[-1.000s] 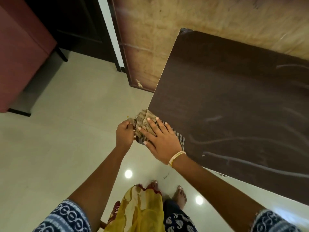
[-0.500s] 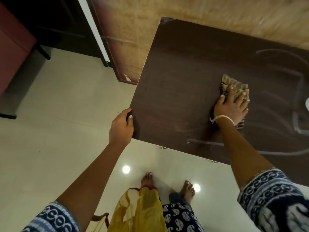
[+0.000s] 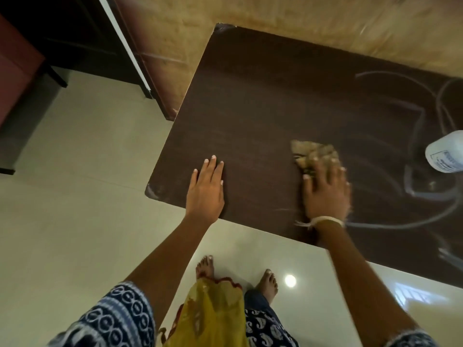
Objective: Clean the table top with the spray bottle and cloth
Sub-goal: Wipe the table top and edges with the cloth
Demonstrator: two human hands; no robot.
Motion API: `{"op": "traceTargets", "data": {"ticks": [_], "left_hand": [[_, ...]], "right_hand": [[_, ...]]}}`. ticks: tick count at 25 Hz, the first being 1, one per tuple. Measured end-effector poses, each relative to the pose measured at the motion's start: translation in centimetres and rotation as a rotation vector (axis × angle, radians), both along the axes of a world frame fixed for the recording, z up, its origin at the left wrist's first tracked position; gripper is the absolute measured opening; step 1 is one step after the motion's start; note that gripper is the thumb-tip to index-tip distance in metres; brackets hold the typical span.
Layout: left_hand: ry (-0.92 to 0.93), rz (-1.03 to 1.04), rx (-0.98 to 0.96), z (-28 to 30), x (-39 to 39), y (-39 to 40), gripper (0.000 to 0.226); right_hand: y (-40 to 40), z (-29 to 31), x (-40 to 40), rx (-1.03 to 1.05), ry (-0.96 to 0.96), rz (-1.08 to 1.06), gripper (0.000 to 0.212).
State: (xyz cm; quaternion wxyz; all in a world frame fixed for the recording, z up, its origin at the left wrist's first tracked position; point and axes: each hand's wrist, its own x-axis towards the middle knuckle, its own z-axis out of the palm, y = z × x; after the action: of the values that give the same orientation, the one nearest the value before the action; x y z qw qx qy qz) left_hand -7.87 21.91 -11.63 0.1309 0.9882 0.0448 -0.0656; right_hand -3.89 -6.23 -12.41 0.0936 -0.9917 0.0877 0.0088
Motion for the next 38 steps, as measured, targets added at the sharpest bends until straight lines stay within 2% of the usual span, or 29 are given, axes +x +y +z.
{"op": "traceTargets", "data": {"ticks": [3, 5, 6, 8, 12, 15, 17, 19, 21, 23, 25, 27, 29, 31, 33, 34, 36, 38], "left_hand": [[0.025, -0.016, 0.031, -0.6, 0.1, 0.1, 0.055], [0.029, -0.067, 0.010, -0.5, 0.2, 0.8, 0.055], [0.023, -0.100, 0.008, -0.3, 0.1, 1.4, 0.055], [-0.002, -0.078, 0.027, 0.1, -0.4, 3.3, 0.053], [0.044, 0.292, -0.042, 0.1, -2.2, 9.8, 0.055], [0.112, 0.205, -0.080, -0.2, -2.6, 12.6, 0.058], [0.117, 0.151, -0.055, -0.1, -2.7, 12.7, 0.058], [0.113, 0.133, -0.019, 0.2, -3.0, 12.6, 0.059], [0.138, 0.135, 0.017, 0.2, -3.1, 12.4, 0.059], [0.151, 0.116, 0.058, 0.3, -3.1, 12.7, 0.059], [0.170, 0.108, 0.091, 0.5, -2.9, 12.7, 0.059], [0.185, 0.082, 0.142, 0.6, -2.8, 12.6, 0.060], [0.166, 0.024, 0.191, 0.8, -2.5, 13.0, 0.060], [0.111, -0.009, 0.175, 1.2, -2.0, 13.4, 0.058], [0.049, -0.032, 0.167, 1.5, -1.3, 13.3, 0.057], [0.032, -0.032, 0.162, 1.6, -0.6, 12.9, 0.057], [0.028, -0.019, 0.126, 1.9, 1.6, 11.4, 0.062], [0.047, -0.036, 0.083, 2.4, 4.6, 9.1, 0.066]], "right_hand": [[-7.6, 1.1, -1.6, 0.083, 0.023, -0.398, 0.062], [-5.4, 1.0, -1.1, 0.122, 0.034, -0.591, 0.059], [-2.8, 0.9, -0.4, 0.128, 0.041, -0.615, 0.059], [4.0, 0.9, 0.4, 0.124, 0.053, -0.464, 0.059], [19.2, 0.7, -2.5, 0.115, 0.052, 0.113, 0.057], [25.0, 0.9, -5.7, 0.102, 0.154, 0.536, 0.055], [23.7, 0.6, -4.8, 0.116, 0.146, 0.649, 0.054], [19.4, 0.1, -2.4, 0.105, 0.081, 0.477, 0.053], [12.8, 0.2, -0.2, 0.056, 0.055, 0.125, 0.054], [7.2, 1.1, 0.6, 0.095, 0.066, -0.182, 0.055], [6.4, 1.5, 1.3, 0.118, 0.087, -0.384, 0.057], [10.7, 1.4, 1.9, 0.120, 0.119, -0.463, 0.058], [17.6, 1.2, 1.3, 0.095, 0.112, -0.269, 0.059], [24.0, 0.9, -0.4, 0.045, 0.107, 0.099, 0.059], [26.9, 0.9, -1.1, 0.018, 0.162, 0.456, 0.057], [26.6, 0.9, -0.1, 0.033, 0.170, 0.562, 0.056], [23.4, 0.8, 3.8, 0.064, 0.112, 0.555, 0.055], [17.5, 0.4, 8.5, 0.028, 0.056, 0.329, 0.055]]}}
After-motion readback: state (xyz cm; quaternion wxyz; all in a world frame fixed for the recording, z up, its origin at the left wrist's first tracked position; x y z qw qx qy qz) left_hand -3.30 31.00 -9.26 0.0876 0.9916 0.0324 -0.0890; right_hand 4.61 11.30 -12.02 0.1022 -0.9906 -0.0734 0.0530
